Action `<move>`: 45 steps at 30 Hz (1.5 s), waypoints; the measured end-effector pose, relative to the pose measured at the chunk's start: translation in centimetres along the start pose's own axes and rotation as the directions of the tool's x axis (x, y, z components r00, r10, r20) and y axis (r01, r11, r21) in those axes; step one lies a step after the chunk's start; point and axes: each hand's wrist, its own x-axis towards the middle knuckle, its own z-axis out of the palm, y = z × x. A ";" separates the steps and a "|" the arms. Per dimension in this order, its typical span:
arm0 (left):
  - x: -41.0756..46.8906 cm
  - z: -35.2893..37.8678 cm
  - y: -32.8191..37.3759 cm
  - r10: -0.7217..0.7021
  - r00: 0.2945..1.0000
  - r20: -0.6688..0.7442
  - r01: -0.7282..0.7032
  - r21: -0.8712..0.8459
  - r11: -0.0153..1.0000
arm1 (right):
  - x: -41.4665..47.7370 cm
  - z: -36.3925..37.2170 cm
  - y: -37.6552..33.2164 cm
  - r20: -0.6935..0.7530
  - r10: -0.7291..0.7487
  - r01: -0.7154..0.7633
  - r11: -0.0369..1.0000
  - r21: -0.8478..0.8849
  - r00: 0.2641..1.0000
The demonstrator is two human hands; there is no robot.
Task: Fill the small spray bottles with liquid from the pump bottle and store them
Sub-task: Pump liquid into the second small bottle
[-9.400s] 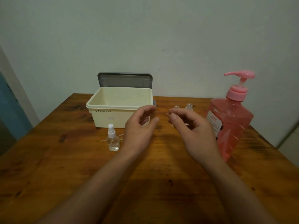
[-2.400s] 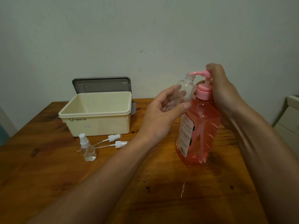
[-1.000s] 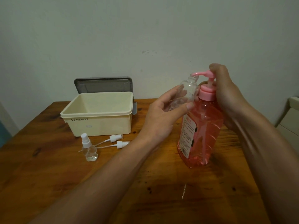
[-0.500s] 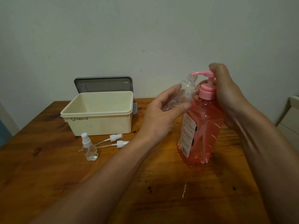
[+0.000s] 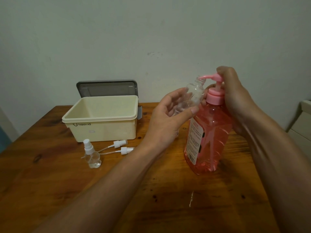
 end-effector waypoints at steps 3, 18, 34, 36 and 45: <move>0.0 0.0 0.1 0.001 1.000 0.002 -0.001 -0.019 1.000 | 0.0 0.0 0.0 0.008 0.012 -0.012 1.000 0.010 1.000; 0.1 0.2 0.4 -0.011 1.000 0.007 0.012 -0.040 0.999 | 0.1 0.1 0.0 0.009 0.007 -0.007 1.000 0.018 1.000; 0.1 0.3 0.4 -0.012 1.000 0.010 0.012 -0.012 1.000 | 0.0 0.1 0.0 -0.004 0.006 -0.006 1.000 0.017 1.000; 0.0 0.4 0.3 -0.022 1.000 0.009 0.022 -0.020 1.000 | 0.1 0.0 0.0 0.011 -0.004 0.004 1.000 -0.002 1.000; 0.0 0.2 0.1 -0.028 1.000 0.008 0.028 -0.019 0.999 | 0.0 0.1 0.1 0.024 0.006 -0.006 1.000 0.006 1.000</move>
